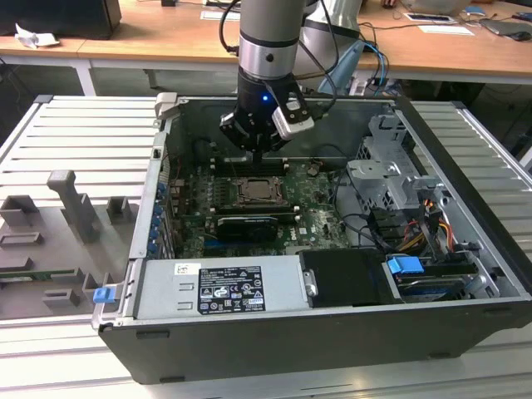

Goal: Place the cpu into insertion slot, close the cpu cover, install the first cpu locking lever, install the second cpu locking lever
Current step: 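Install the first cpu locking lever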

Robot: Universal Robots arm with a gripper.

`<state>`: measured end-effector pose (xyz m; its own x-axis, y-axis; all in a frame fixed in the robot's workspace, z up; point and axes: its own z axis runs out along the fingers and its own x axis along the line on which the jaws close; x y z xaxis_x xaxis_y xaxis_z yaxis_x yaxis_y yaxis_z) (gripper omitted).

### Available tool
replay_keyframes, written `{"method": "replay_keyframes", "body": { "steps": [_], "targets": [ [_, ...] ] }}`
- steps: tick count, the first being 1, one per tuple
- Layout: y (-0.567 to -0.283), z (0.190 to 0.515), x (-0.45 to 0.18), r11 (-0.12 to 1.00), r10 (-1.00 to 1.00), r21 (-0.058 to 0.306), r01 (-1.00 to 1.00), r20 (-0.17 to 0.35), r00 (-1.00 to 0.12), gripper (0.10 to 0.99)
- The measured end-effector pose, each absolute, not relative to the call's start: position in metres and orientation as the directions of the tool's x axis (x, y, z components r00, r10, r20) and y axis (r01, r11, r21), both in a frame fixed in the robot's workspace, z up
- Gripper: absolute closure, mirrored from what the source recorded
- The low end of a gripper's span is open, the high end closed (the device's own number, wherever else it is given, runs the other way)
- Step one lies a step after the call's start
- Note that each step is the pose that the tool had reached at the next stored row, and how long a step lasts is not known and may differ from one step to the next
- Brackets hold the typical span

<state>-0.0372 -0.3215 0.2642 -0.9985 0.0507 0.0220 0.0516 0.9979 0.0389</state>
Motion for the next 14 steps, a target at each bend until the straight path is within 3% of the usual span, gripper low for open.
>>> {"method": "replay_keyframes", "body": {
  "steps": [14],
  "targets": [
    [-0.3215, 0.2634, -0.0326, 0.997, -0.066, 0.038, -0.065, 0.021, -0.998, 0.980]
  ]
}}
